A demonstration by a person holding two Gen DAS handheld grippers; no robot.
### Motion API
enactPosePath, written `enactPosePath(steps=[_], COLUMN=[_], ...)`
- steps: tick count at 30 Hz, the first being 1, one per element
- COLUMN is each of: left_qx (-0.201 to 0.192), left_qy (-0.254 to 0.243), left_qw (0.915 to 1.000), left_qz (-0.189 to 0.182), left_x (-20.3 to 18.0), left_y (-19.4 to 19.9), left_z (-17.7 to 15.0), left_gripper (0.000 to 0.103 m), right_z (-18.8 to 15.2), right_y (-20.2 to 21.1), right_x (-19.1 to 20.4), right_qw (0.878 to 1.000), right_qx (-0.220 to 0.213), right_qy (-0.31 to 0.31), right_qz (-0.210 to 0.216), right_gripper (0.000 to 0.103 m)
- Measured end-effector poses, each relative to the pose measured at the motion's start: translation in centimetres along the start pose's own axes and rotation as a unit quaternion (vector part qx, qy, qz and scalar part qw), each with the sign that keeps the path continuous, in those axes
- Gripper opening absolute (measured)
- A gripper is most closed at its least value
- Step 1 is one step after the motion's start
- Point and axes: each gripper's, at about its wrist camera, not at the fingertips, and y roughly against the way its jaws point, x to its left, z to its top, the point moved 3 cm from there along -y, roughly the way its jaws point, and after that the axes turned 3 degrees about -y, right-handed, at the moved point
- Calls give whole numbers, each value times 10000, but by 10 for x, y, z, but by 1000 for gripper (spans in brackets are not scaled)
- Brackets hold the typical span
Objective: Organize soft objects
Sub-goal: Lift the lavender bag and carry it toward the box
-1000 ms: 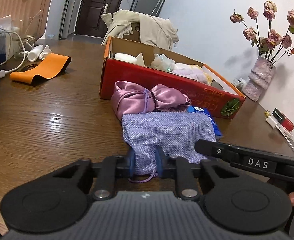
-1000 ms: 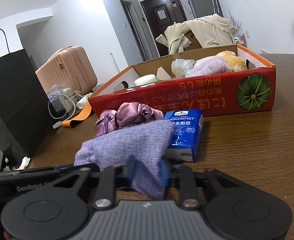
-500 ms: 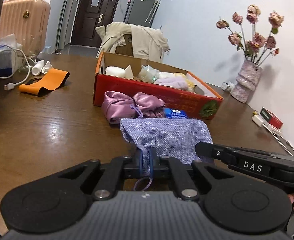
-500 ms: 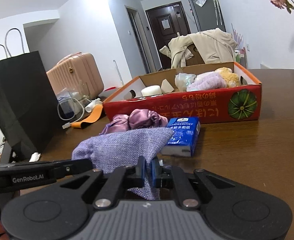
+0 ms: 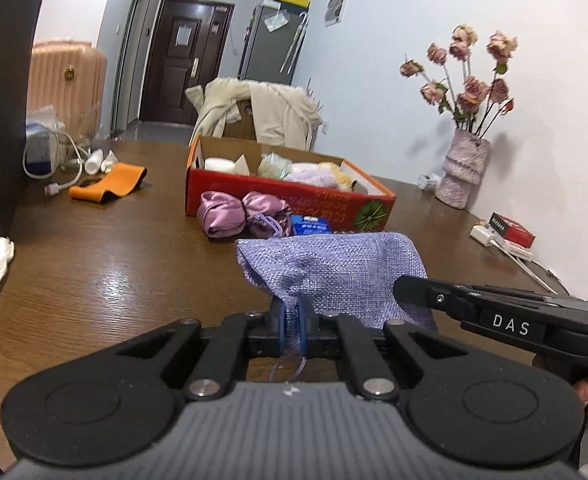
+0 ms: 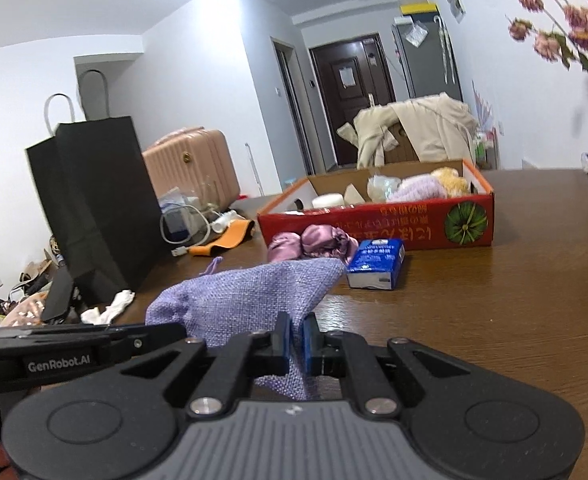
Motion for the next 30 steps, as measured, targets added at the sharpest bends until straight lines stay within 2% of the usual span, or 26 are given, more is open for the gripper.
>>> enactPosePath(steps=[6,14,22,30], left_qx=[-190,-446,-404,-600], left_qy=[-132,-353,-444,-729], left_qw=[9997,9984,9978,9953], left_qz=[-23,-74,-270,-199], left_x=[-12,-25,-23,-19], left_y=[30,55,44,21], left_z=[-1,18,52,98], left_gripper=[7,7,7,7], right_z=[-2,14,51,100], right_y=[29,58,56,28], right_x=[13,29,21,17], right_qw=[9997,9980,9982,9975], right_qx=[-203,-503,-519,-444], right_qy=[129,368,262,507], right_qz=[53,39,155,199], right_gripper=[6,6,6,7])
